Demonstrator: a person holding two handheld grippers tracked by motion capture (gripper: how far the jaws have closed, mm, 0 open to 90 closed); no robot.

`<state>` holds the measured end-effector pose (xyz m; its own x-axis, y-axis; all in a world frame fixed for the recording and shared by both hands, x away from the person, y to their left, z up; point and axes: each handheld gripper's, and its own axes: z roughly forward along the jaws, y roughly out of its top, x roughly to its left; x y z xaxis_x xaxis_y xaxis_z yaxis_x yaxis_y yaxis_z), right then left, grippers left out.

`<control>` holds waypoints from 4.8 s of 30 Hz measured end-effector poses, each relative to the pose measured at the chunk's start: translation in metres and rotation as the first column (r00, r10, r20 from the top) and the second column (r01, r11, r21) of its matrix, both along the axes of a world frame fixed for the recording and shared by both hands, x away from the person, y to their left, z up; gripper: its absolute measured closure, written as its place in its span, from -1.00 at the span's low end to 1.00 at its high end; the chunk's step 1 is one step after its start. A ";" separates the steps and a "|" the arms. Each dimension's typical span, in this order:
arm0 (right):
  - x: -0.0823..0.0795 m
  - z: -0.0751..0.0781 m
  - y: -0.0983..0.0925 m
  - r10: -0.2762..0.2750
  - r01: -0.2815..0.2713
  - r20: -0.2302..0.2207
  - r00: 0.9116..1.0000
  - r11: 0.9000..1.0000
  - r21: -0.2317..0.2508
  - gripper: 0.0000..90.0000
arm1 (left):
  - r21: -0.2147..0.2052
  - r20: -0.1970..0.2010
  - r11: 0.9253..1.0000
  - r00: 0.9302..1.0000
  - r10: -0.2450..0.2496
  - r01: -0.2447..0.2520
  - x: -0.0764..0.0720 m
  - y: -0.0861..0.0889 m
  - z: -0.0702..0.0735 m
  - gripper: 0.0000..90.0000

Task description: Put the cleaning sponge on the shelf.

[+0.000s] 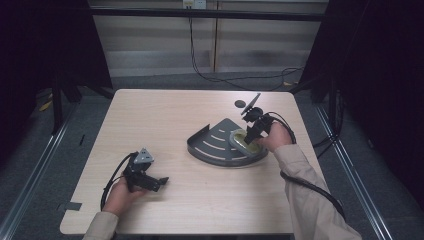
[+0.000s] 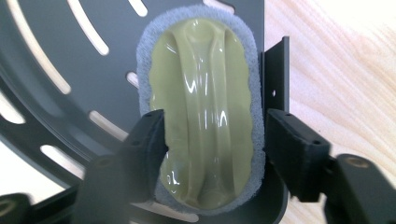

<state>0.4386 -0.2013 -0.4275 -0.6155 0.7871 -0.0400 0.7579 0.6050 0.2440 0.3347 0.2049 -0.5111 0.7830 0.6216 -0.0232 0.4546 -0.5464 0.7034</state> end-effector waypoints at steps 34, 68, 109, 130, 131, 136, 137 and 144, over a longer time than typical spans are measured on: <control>-0.021 0.026 -0.003 0.059 -0.062 0.036 0.998 0.995 0.083 -0.65 | 0.000 0.000 1.000 1.000 -0.002 0.002 0.000 0.000 0.000 -1.00; -0.067 0.047 -0.033 0.109 -0.118 0.075 0.991 0.985 0.124 -0.64 | 0.005 0.000 1.000 1.000 -0.005 0.005 0.000 0.000 0.000 -1.00; -0.136 -0.017 -0.077 0.107 -0.109 0.026 0.994 0.989 0.102 -0.59 | 0.005 -0.002 1.000 1.000 -0.004 0.004 0.000 0.000 0.000 -1.00; -0.150 -0.046 -0.090 0.089 -0.093 0.042 0.995 0.989 0.113 -0.63 | 0.005 -0.001 1.000 1.000 -0.004 0.004 0.000 0.000 0.000 -1.00; -0.150 -0.047 -0.090 0.093 -0.097 0.038 0.995 0.988 0.116 -0.63 | 0.005 -0.002 1.000 1.000 -0.004 0.004 0.000 0.000 0.000 -1.00; -0.152 -0.052 -0.090 0.097 -0.102 0.043 0.994 0.989 0.112 -0.65 | 0.005 -0.002 1.000 1.000 -0.004 0.004 0.000 0.000 0.000 -1.00; -0.152 -0.053 -0.090 0.098 -0.102 0.045 0.994 0.988 0.114 -0.65 | 0.005 -0.002 1.000 1.000 -0.004 0.004 0.000 0.000 0.000 -1.00; -0.155 -0.055 -0.092 0.105 -0.112 0.061 0.993 0.984 0.135 -0.67 | 0.005 -0.002 1.000 1.000 -0.004 0.004 0.000 0.000 0.000 -1.00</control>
<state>0.2840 -0.2929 -0.4824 -0.6976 0.7159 0.0295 0.6731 0.6408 0.3692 0.3349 0.2052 -0.5109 0.7856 0.6184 -0.0216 0.4535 -0.5516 0.7001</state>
